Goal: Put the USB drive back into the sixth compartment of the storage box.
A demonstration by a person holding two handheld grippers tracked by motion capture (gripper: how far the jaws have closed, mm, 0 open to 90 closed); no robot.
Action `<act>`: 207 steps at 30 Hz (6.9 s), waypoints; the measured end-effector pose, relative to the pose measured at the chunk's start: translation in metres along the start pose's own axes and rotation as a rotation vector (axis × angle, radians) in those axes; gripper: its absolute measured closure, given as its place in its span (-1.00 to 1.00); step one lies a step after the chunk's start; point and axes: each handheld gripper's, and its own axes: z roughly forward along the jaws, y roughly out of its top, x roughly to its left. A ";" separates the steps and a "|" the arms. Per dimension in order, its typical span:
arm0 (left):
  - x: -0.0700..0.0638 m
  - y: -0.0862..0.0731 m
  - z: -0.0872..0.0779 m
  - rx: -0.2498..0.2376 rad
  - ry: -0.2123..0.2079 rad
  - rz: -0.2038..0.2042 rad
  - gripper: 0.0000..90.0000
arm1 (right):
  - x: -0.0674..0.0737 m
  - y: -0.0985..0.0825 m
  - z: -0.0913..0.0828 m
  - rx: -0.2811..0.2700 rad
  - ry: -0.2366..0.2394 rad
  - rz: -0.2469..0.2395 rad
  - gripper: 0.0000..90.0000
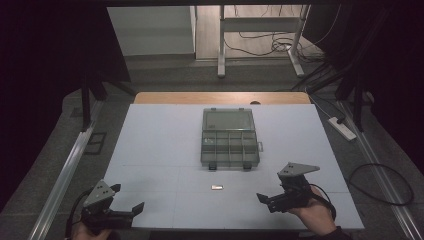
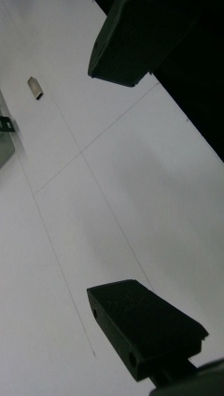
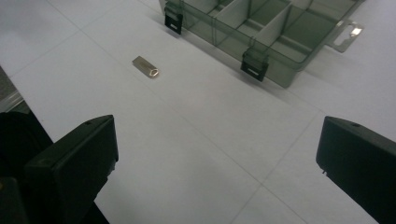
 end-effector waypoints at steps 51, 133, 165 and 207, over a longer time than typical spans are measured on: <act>0.001 0.001 0.001 -0.002 -0.006 0.004 -0.98 | 0.040 0.042 0.056 0.102 0.152 -0.121 -1.00; 0.002 0.001 0.001 -0.001 -0.017 0.001 -0.98 | 0.062 0.067 0.151 0.369 0.165 -0.356 0.75; -0.002 0.004 0.003 0.013 -0.057 0.007 -0.98 | 0.043 0.092 0.121 0.206 0.166 -0.247 0.75; 0.000 0.016 0.027 0.085 -0.089 0.022 -0.97 | -0.007 0.127 0.141 0.118 0.032 -0.146 0.75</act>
